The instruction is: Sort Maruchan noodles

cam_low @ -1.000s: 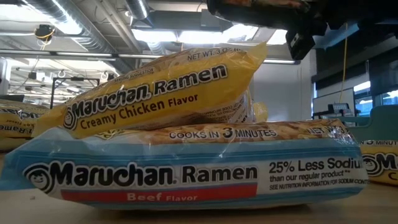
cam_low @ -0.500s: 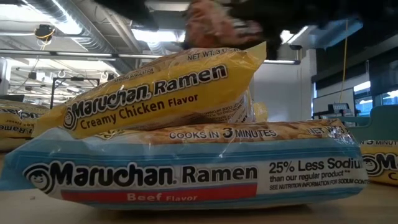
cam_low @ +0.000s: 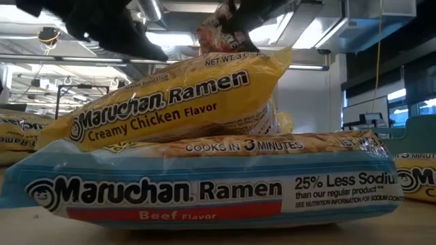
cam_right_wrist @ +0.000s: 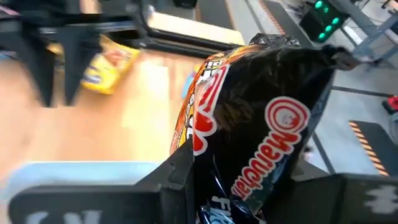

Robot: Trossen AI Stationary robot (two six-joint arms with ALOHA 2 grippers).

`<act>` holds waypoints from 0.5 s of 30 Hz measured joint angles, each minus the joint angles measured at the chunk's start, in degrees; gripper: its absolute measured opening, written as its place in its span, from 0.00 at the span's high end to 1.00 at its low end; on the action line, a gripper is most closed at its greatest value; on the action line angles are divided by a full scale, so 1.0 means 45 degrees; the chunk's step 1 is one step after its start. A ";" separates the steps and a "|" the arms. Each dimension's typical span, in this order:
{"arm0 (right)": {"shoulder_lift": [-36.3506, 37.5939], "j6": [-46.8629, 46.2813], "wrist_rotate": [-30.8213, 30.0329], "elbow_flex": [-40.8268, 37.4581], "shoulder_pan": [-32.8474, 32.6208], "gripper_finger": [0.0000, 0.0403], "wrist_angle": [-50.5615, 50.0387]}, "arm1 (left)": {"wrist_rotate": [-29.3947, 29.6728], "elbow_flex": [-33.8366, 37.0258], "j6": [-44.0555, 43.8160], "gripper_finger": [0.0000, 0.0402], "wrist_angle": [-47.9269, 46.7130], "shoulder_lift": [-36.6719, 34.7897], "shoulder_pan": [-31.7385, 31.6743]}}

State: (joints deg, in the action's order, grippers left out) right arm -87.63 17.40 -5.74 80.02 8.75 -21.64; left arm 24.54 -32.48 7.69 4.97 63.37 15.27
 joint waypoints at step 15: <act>-0.6655 0.3434 0.2918 0.8121 0.3546 0.75 -0.7601 | -0.1010 0.0406 0.0050 0.80 0.0021 -0.0291 -0.0647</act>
State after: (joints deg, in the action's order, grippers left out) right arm -117.57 32.85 7.39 116.56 24.70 -55.85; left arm 20.00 -30.65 7.92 5.07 62.06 12.36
